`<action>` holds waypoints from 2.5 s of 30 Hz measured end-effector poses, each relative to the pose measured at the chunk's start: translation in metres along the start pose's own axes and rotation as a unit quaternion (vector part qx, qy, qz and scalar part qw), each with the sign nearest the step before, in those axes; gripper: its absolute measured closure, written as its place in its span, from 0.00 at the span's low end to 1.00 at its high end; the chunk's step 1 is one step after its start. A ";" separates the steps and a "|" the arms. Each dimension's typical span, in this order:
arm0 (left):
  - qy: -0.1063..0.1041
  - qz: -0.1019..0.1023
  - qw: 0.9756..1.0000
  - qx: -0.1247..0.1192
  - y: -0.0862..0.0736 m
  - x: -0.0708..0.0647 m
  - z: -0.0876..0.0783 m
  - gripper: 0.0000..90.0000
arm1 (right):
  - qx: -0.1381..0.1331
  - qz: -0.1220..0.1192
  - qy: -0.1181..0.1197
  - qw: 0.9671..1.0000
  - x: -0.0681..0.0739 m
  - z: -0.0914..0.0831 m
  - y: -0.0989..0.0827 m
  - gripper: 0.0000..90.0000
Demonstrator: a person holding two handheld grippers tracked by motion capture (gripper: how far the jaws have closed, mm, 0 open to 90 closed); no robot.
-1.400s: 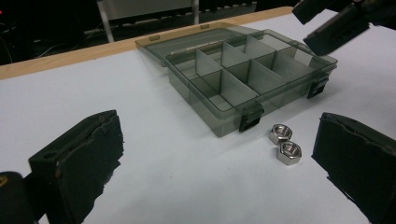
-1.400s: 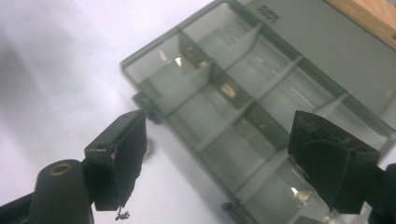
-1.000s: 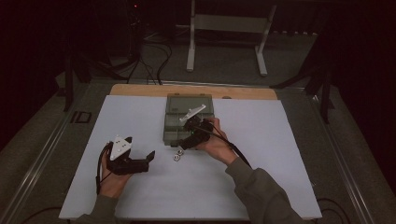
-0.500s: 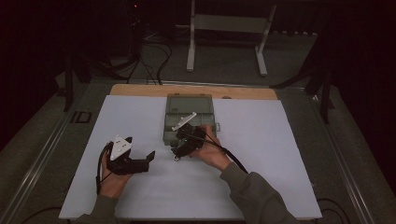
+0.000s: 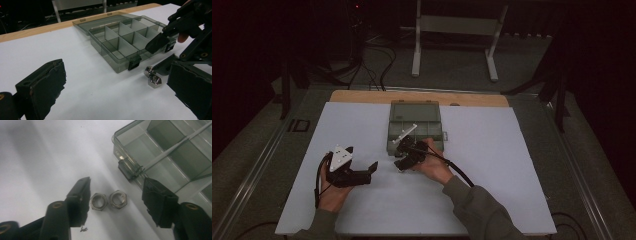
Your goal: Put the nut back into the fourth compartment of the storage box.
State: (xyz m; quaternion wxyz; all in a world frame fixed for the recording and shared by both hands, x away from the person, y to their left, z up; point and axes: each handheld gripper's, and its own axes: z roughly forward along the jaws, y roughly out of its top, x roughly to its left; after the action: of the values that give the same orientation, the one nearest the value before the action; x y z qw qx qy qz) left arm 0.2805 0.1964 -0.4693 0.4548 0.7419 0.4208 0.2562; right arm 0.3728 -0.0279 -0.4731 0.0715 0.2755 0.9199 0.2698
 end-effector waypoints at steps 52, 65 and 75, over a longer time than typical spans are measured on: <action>-0.001 -0.002 1.000 0.000 0.000 0.000 0.000 0.03 | 0.082 0.043 -0.016 0.996 -0.014 0.022 -0.010 0.76; -0.001 -0.001 1.000 0.001 0.000 0.000 0.000 0.03 | 0.104 0.020 -0.016 0.994 -0.013 0.020 -0.009 0.77; -0.001 -0.002 1.000 0.000 0.000 0.000 0.000 0.03 | 0.113 0.014 -0.012 0.993 -0.013 0.019 -0.010 0.78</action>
State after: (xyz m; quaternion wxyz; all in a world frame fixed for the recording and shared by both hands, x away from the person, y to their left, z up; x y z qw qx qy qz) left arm 0.2804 0.1967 -0.4694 0.4554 0.7414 0.4218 0.2548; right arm 0.3844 -0.0333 -0.4944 0.0474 0.2975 0.9397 0.1616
